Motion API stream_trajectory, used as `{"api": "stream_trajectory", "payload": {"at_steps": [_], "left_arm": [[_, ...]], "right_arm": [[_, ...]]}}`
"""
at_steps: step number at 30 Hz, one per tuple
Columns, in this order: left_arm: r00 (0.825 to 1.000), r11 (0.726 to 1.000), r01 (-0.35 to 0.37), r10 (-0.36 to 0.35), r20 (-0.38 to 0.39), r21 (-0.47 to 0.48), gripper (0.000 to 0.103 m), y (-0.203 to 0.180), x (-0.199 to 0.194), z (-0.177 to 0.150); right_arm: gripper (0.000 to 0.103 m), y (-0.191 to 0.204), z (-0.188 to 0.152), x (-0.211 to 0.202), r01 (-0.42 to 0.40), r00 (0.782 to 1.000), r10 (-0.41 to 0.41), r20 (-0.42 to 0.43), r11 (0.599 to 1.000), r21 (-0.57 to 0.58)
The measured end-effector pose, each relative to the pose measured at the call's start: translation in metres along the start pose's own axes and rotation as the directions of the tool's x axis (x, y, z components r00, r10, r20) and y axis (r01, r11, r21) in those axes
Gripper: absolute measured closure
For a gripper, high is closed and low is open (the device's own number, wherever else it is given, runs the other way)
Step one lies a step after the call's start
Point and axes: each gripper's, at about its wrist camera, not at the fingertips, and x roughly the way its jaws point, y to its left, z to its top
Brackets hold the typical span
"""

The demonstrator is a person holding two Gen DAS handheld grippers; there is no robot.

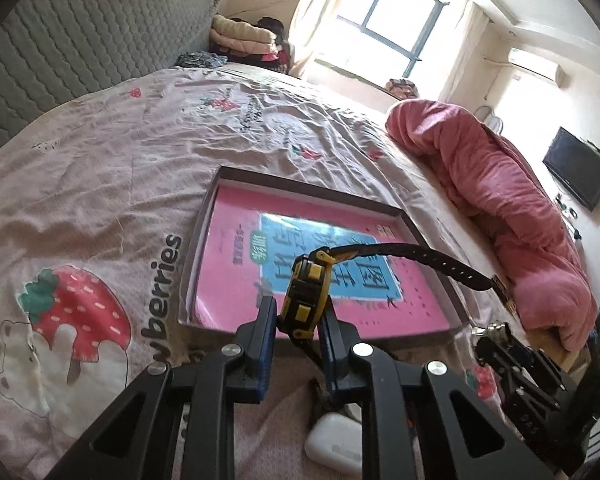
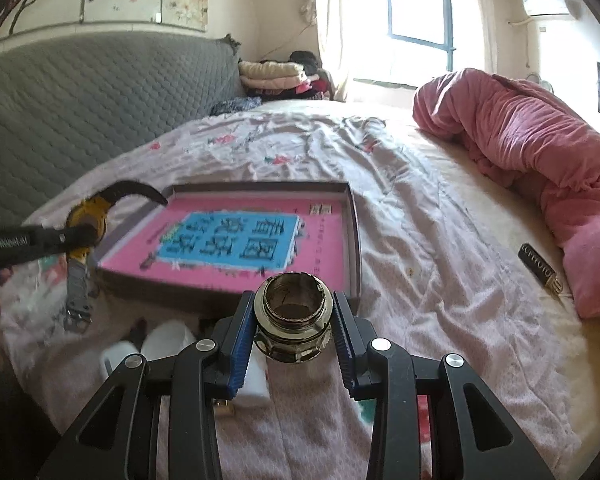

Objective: Organize rigid objects
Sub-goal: 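Carry the watch over the box with left gripper while right gripper sets the cup inside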

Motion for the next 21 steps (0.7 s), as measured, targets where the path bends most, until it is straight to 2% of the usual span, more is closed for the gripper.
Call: {"api": "stream_trajectory", "payload": {"at_steps": [4, 9, 15, 19, 21], "left_arm": [[0.999, 0.999, -0.049, 0.049, 0.022, -0.002, 0.082, 0.000, 0.012, 0.011], [0.995, 0.996, -0.076, 0.079, 0.057, -0.049, 0.082, 0.003, 0.025, 0.026], [0.989, 0.985, -0.148, 0.148, -0.005, -0.088, 0.082, 0.013, 0.055, 0.031], [0.978, 0.977, -0.208, 0.207, -0.026, -0.036, 0.082, 0.012, 0.066, 0.025], [0.976, 0.976, -0.215, 0.214, -0.045, -0.029, 0.082, 0.013, 0.071, 0.023]], "right_arm": [[0.066, 0.003, 0.007, 0.004, 0.002, 1.000, -0.002, 0.010, 1.000, -0.004], [0.066, 0.008, 0.012, 0.010, 0.012, 1.000, -0.012, 0.009, 0.999, -0.036], [0.066, 0.009, 0.021, 0.019, 0.046, 0.999, -0.045, 0.016, 0.997, -0.055], [0.066, 0.010, 0.027, 0.030, 0.073, 0.997, -0.072, 0.012, 0.995, -0.072], [0.066, 0.008, 0.029, 0.037, 0.077, 0.997, -0.078, -0.004, 0.995, -0.063]]}}
